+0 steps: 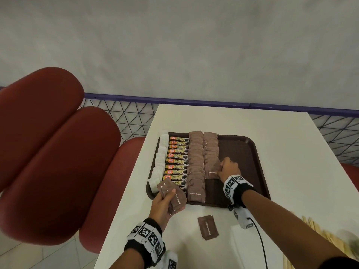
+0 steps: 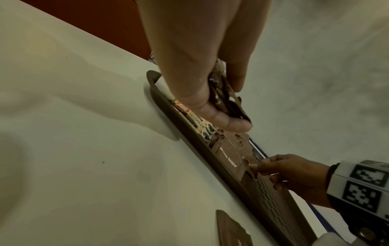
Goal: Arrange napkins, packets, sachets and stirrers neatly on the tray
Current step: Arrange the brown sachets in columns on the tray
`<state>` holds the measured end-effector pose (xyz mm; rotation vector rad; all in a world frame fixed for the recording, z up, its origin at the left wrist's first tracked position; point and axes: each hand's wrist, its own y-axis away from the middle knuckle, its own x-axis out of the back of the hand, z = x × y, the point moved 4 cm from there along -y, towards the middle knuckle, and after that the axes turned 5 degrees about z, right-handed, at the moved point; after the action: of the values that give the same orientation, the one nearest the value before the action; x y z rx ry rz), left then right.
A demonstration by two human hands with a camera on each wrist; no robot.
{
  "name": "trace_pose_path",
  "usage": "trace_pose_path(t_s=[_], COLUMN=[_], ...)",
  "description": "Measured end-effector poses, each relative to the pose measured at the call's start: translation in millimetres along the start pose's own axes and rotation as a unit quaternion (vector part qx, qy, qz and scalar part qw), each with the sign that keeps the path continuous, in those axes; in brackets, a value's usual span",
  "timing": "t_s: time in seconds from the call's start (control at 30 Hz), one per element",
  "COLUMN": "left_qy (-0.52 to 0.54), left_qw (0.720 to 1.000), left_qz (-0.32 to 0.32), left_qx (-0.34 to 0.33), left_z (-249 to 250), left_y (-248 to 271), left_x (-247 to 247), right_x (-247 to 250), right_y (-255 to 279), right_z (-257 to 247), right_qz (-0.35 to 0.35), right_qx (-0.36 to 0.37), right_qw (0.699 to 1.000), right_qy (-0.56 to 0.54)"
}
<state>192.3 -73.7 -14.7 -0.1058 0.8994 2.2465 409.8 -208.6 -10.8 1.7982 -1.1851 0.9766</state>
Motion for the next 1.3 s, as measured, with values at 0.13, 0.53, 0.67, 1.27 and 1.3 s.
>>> trace_pose_path(t_s=[0.13, 0.53, 0.67, 1.27, 1.3], left_qy=[-0.005, 0.015, 0.022, 0.026, 0.023], left_qw=[1.0, 0.999, 0.999, 0.999, 0.999], left_qz=[0.003, -0.003, -0.002, -0.022, -0.021], left_qx=[-0.01, -0.042, -0.045, -0.025, -0.025], left_z=[0.2, -2.9, -3.5, -3.1, -3.3], left_y=[0.4, 1.4, 2.2, 7.8, 7.3], left_x=[-2.0, -19.8, -21.0, -26.9, -27.2], right_x=[6.2, -17.0, -20.6, -25.3, -26.3], right_y=[7.8, 70.0, 75.7, 77.6, 76.2], right_z=[-10.3, -40.3, -44.2, -40.2, -39.1], right_qz=[0.042, -0.208, -0.264, -0.255, -0.245], right_qx=[0.061, 0.166, 0.134, 0.076, 0.071], right_qw=[0.997, 0.924, 0.916, 0.893, 0.893], right_qy=[-0.001, -0.273, -0.27, -0.363, -0.371])
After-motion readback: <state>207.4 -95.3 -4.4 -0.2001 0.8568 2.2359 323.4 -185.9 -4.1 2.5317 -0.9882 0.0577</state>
